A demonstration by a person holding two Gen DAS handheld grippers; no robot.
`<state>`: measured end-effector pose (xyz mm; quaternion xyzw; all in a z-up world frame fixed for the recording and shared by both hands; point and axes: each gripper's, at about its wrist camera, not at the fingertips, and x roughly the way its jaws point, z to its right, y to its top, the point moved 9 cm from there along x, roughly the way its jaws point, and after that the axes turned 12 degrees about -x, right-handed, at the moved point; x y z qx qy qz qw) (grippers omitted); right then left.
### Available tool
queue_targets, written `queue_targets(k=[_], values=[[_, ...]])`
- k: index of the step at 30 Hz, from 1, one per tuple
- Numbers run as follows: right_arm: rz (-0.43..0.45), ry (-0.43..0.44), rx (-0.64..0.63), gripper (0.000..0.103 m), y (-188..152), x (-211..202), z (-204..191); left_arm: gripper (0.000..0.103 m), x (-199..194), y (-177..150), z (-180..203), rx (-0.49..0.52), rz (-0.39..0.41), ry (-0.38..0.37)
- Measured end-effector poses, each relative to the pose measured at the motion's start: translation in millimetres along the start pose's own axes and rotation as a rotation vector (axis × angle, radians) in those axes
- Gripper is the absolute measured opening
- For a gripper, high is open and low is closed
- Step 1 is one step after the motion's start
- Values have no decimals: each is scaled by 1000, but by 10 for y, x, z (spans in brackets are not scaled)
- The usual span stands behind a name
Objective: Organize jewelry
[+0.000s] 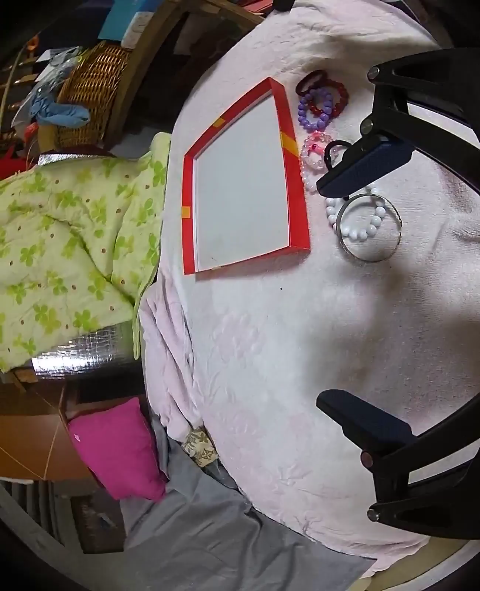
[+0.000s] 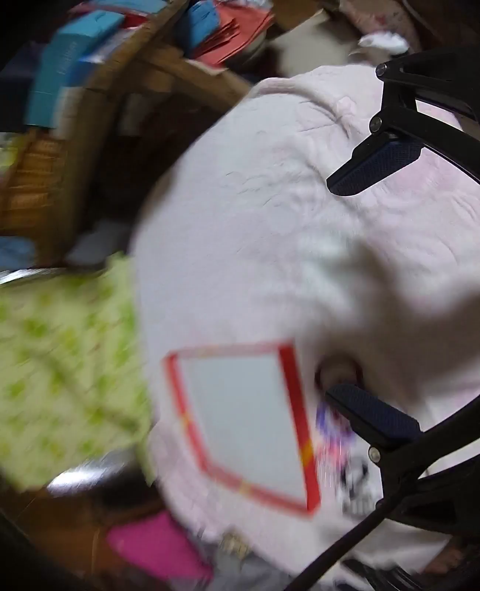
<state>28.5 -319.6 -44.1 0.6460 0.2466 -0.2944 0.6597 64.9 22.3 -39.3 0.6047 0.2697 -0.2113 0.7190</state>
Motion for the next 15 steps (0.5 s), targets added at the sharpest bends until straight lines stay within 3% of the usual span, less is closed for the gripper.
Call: queue_targets(k=[3,6,10,15], values=[[118,82,57,103,-195,-336,-283,103,-25,-9,-23,-10,11,6],[119,177,46,103,-214,-172,-612,103,-44,-55,-24,-13,20,13],[63,132,15,103,-193,27,-722,103,-39,-101,-17,-4,24,35],[63,127,-37,103,-193,112,-905,103,-10,-120,-49,-14,18,53]])
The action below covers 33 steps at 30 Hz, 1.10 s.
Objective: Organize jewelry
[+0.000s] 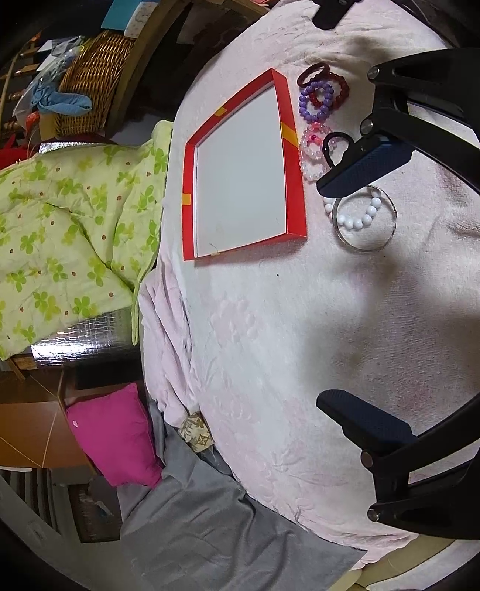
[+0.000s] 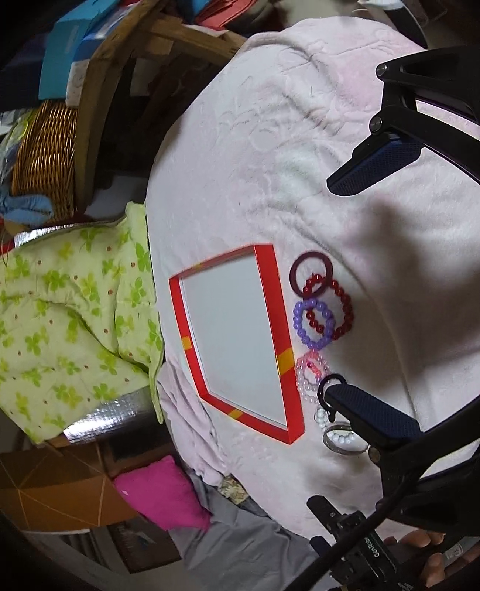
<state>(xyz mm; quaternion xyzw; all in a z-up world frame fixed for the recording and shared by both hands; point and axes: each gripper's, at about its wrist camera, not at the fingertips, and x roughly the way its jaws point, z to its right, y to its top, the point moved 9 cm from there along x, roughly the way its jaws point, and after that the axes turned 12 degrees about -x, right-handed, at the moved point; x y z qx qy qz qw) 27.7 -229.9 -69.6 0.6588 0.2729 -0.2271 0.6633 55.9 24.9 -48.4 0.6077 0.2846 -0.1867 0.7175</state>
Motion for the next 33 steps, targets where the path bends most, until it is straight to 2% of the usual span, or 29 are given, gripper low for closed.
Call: queue_targets(k=[14,33], values=[[-47,-105,-49,103,-30,110,-35,103,45,-45,42,23,10,62],[-75,-153,-79,103,-46,182,-80,103,108,-153,165,67,-18,73]])
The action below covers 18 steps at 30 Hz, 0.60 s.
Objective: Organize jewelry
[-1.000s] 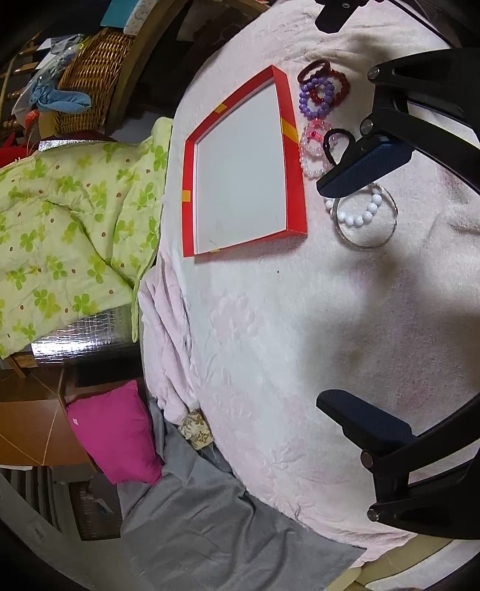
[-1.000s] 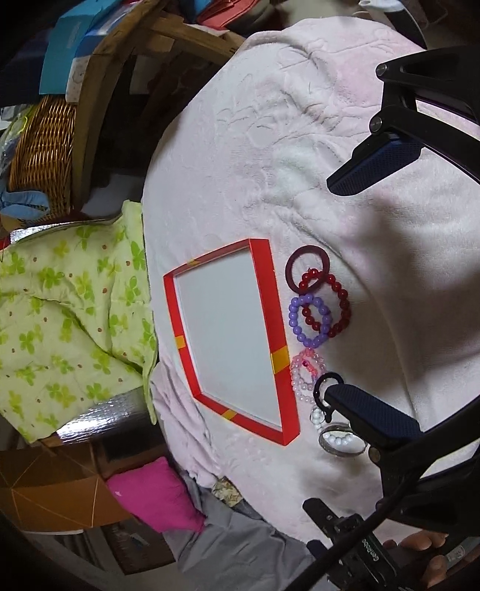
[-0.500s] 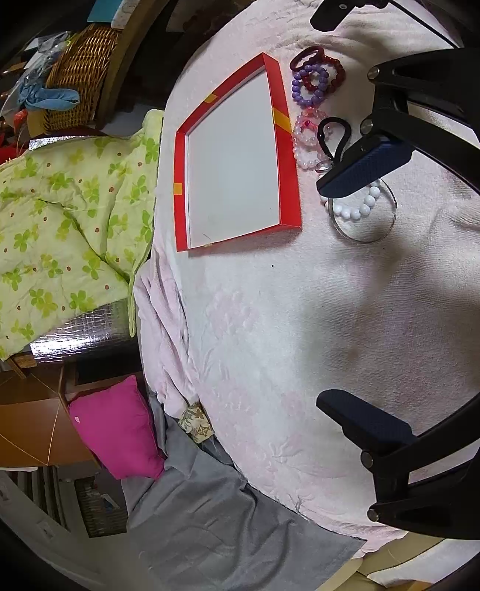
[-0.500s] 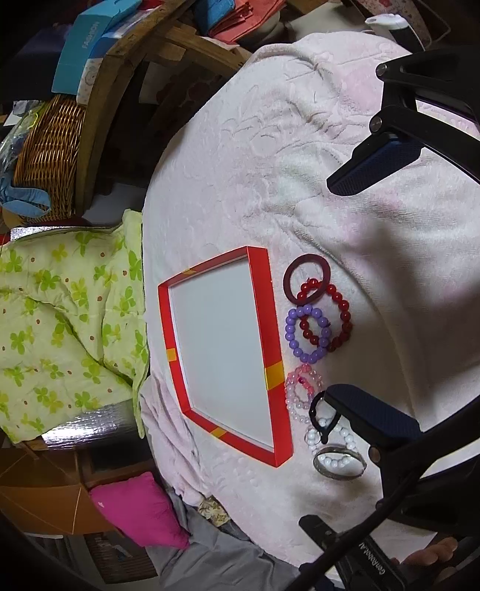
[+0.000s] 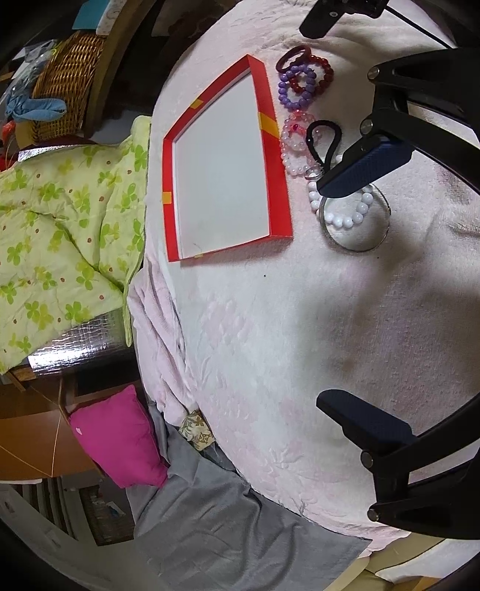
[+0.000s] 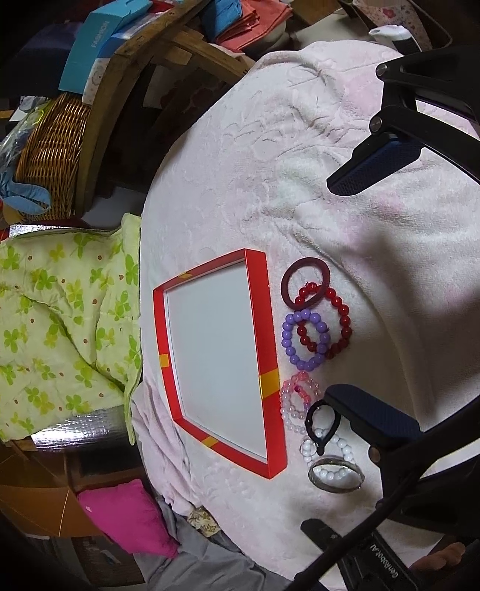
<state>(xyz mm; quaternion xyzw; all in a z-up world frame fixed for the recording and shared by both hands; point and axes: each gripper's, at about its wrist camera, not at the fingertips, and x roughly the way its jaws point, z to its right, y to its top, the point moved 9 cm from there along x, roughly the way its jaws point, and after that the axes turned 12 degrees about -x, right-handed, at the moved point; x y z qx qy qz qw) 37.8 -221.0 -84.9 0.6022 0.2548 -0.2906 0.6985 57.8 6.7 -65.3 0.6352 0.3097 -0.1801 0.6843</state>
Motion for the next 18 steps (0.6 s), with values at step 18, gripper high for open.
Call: queue_targets(k=[18], values=[[5,-6,14,103,14,-33,49,103,99,-64,94,23,-32,4]])
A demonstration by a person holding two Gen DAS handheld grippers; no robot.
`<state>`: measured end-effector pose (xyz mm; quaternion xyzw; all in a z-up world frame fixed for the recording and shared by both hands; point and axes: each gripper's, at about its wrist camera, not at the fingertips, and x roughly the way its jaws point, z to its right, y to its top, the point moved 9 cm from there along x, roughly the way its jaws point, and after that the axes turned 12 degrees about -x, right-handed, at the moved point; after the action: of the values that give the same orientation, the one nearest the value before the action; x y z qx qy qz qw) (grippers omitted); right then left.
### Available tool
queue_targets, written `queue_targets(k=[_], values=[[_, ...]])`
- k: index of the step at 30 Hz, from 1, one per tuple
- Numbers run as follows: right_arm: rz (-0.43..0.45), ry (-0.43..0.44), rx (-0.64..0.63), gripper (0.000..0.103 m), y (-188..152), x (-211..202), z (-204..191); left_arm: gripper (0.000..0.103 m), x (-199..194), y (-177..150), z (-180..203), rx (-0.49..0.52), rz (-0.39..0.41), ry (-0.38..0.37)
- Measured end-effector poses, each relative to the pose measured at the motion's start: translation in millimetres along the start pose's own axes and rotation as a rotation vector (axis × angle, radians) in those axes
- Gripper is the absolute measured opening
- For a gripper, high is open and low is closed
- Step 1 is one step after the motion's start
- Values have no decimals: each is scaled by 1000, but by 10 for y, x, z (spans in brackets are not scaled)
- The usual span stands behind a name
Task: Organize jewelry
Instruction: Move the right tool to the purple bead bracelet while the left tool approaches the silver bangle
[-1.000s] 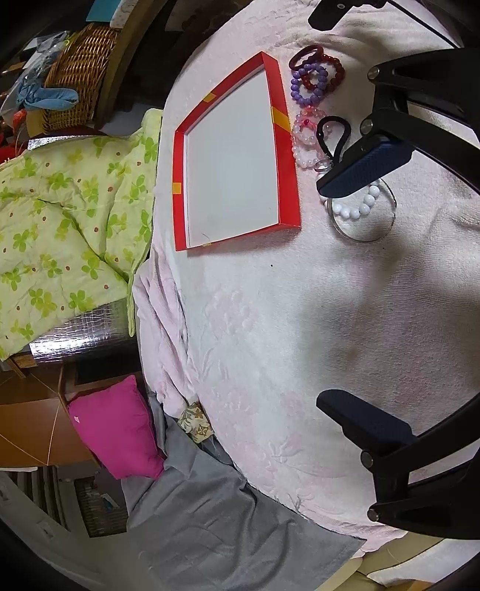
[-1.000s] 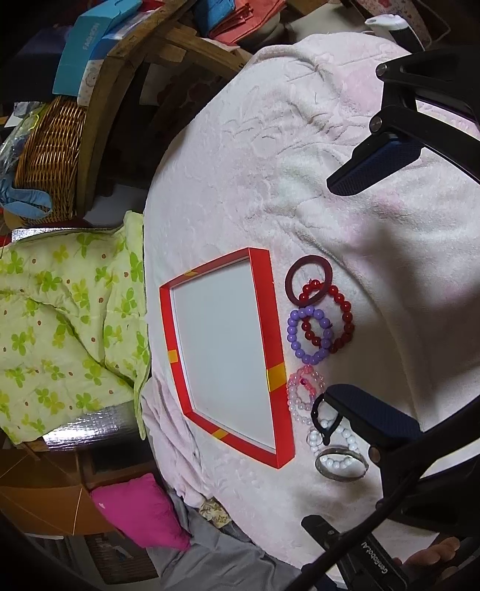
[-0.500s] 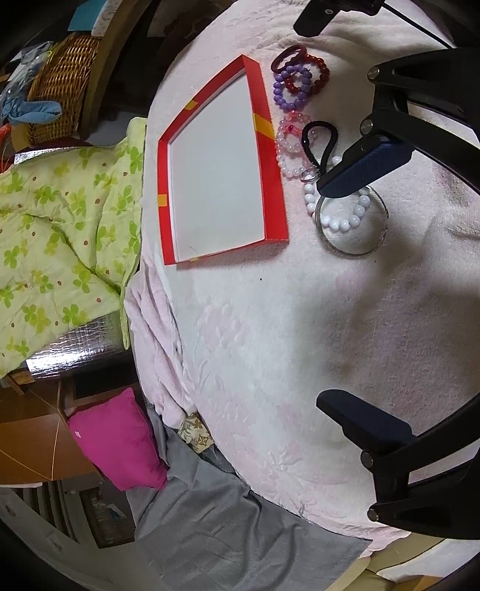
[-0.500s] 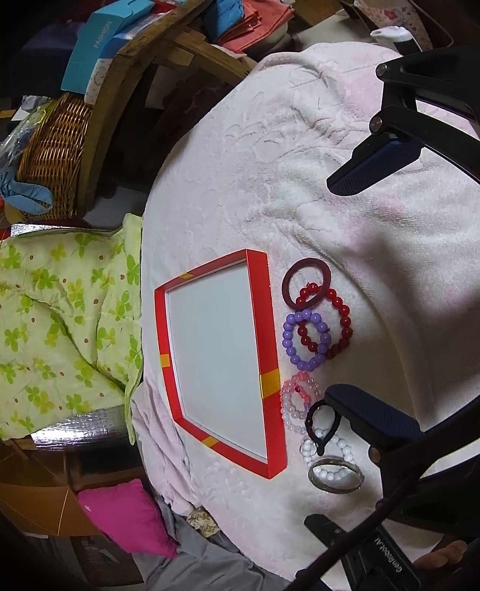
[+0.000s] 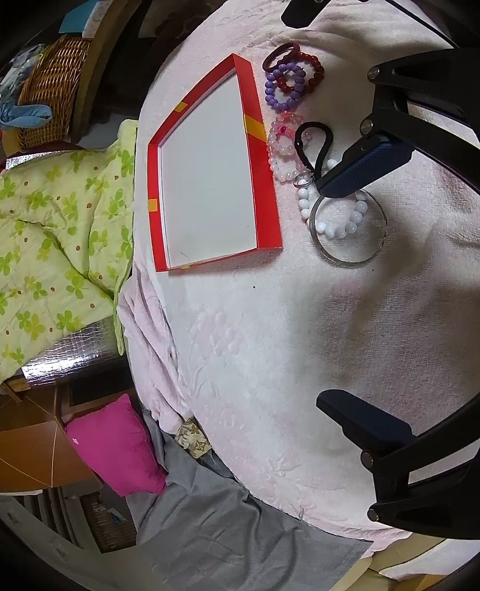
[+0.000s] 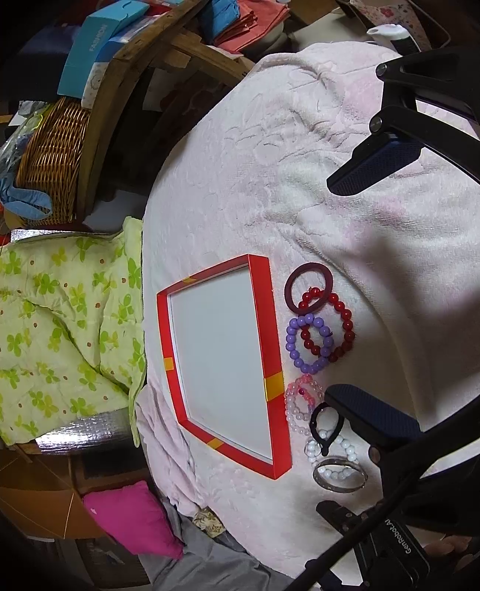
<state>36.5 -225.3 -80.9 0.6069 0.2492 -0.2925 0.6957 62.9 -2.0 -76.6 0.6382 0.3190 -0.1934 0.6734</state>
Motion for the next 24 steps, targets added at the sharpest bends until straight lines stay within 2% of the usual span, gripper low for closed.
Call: queue_targets(k=[16,21,24], values=[[19,-15,-22,103,-4,-17,54,103,136,29,-185,-46,-37,2],[49,15,-10,103,-5,-63,269,103,195,16,-282,-60,-65,-6],[43,72,32,103,-54,-27,446,103,239,-20,-326,-62,-96,-24]])
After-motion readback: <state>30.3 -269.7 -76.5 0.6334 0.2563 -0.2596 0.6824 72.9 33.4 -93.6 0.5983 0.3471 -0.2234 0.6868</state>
